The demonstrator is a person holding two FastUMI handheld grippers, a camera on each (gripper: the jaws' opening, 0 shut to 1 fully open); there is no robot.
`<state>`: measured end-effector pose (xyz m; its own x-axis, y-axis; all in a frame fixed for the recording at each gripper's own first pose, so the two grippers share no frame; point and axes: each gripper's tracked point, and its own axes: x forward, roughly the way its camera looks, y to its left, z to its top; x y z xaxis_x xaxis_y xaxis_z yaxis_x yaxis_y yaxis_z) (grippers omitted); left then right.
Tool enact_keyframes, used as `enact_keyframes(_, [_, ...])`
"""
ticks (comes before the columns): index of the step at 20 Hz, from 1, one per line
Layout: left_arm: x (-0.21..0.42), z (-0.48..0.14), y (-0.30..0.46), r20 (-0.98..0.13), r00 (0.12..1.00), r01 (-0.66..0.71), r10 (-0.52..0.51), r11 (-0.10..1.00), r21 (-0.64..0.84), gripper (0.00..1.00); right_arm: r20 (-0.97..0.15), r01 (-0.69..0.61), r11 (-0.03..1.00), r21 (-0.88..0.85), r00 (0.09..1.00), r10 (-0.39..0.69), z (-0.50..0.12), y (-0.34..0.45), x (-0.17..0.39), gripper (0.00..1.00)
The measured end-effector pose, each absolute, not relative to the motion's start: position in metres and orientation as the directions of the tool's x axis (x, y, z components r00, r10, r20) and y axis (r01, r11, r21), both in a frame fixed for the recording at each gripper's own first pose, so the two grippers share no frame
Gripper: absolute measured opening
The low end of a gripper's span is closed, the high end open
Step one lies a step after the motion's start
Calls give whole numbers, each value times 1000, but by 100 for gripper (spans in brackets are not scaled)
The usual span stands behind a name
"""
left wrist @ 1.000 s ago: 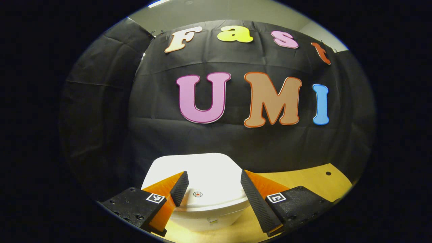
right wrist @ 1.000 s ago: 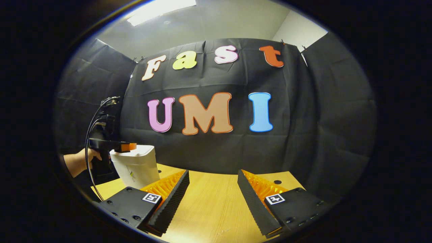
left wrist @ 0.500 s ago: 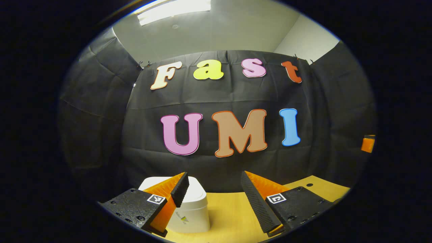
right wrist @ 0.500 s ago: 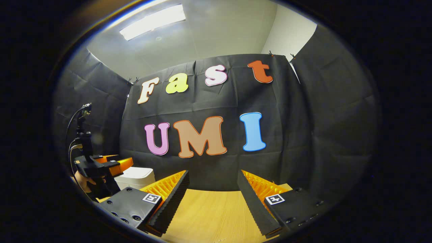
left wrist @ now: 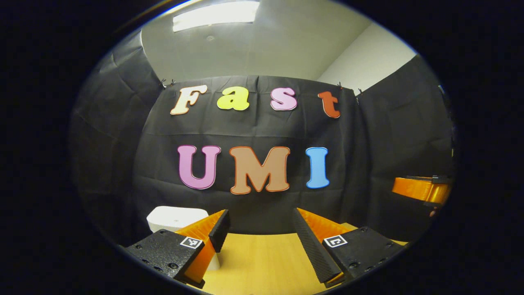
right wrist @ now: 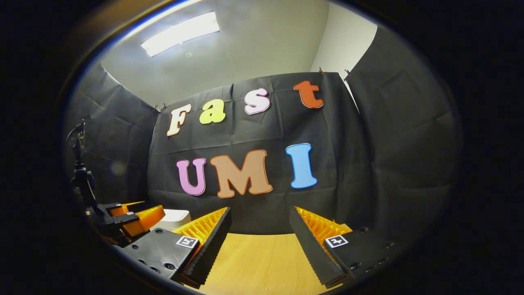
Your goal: Press the lid of the desktop garbage bin to open it, pick up the crumpled paper on the desktop and throw it into the bin, then pick up the pop can on the desktop and drop it into the bin, and finally close the garbage bin lid.
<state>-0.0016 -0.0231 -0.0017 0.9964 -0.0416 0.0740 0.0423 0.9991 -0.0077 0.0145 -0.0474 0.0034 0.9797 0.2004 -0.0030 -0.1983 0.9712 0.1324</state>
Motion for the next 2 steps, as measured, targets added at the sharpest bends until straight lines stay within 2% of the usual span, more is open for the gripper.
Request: enact_keyframes(2, [-6,-2,-25,66,996,60,-58,998,-30,92,15,-191,973,130,982,191,9,-39,7,96])
